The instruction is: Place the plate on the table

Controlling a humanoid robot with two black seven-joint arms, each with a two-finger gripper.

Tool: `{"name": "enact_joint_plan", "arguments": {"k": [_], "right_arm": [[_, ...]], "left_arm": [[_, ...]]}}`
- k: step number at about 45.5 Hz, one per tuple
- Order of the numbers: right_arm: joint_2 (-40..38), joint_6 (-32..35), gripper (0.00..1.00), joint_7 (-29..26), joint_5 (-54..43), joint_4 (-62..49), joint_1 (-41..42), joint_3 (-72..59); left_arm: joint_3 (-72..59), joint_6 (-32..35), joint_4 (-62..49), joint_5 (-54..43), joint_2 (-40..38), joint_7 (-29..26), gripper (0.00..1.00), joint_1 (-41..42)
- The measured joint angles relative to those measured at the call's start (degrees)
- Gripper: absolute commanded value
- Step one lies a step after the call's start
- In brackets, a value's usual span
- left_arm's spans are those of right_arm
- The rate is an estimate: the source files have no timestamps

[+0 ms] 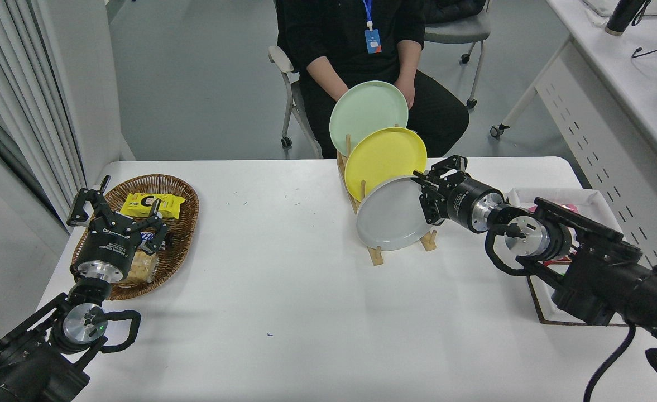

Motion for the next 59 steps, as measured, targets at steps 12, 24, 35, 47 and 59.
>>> {"name": "enact_joint_plan", "arguments": {"k": [12,24,35,47,59], "right_arm": [[-1.68,-2.49,0.01,-0.01,0.54,3.56,-0.01,0.34],[-3.50,-6.32,0.00,0.07,2.45,8.23,-0.34,1.03],[-4.63,-8.06,0.00,0.15,4.48,10.46,-0.58,1.33],[-5.89,-8.66,0.00,0.22,5.46,13.65,-0.75,1.40],[-6.98,-8.89,0.00,0.26,5.73,16.47,-0.78,1.67]], "left_arm": [[0.00,0.00,0.00,0.01,0.00,0.00,0.98,0.00],[0.00,0.00,0.00,-0.01,0.00,0.00,0.98,0.00],[0.00,0.00,0.00,0.00,0.00,0.00,0.98,0.00],[0.00,0.00,0.00,0.00,0.00,0.04,0.98,0.00],[0.00,0.00,0.00,0.00,0.00,0.03,0.98,0.00]]}}
